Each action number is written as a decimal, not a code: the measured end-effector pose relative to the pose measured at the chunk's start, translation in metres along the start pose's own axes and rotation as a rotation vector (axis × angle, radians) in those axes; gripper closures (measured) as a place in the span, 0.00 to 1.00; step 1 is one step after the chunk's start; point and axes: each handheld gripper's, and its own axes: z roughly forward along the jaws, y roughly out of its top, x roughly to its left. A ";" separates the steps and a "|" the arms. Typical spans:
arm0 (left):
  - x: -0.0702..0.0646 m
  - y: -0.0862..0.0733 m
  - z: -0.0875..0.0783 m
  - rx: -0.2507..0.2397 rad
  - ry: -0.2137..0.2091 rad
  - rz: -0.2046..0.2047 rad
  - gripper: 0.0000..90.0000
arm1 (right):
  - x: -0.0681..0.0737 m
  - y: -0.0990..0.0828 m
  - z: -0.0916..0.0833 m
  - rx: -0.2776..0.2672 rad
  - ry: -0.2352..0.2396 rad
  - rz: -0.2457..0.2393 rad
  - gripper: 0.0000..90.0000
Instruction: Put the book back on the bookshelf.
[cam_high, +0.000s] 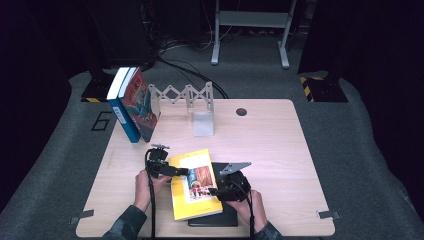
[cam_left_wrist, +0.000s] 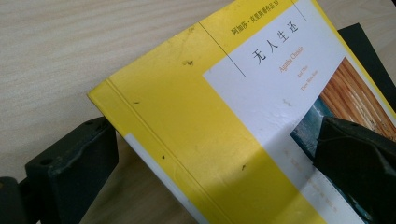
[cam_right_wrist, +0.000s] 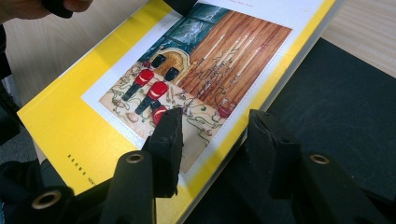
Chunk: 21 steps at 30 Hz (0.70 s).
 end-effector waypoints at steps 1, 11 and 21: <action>0.000 0.000 0.000 0.001 0.000 -0.003 0.00 | 0.001 0.000 0.000 0.000 -0.001 0.005 0.62; -0.002 0.004 -0.002 0.011 0.009 -0.023 0.05 | 0.000 0.002 0.003 0.002 0.009 0.016 0.62; -0.002 0.009 -0.011 0.003 0.059 -0.025 0.22 | -0.001 0.003 0.005 -0.006 0.016 0.030 0.62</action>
